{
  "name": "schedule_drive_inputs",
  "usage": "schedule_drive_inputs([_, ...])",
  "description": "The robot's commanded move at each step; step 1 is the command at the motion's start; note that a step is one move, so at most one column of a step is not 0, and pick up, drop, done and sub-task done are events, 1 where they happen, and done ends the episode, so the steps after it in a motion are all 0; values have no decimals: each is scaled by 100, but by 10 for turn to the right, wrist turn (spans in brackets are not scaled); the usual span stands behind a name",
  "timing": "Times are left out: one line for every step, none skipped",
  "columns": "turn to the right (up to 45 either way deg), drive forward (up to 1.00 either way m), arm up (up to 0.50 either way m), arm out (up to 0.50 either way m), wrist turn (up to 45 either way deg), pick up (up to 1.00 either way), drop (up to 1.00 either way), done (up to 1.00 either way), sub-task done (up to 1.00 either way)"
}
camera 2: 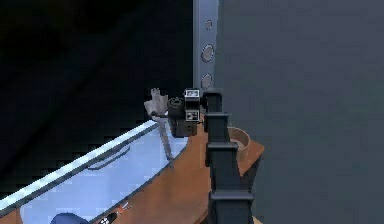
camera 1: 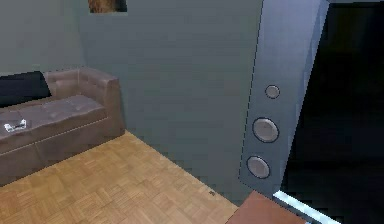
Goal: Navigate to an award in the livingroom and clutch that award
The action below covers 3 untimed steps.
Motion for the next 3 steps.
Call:
schedule_drive_inputs([0, 0, -30, 0, 0, 0, 0, 0, 0])
schedule_drive_inputs([0, 0, 0, 0, 0, 100, 0, 0, 0])
schedule_drive_inputs([0, 0, 10, 0, 0, 0, 0, 0, 0])
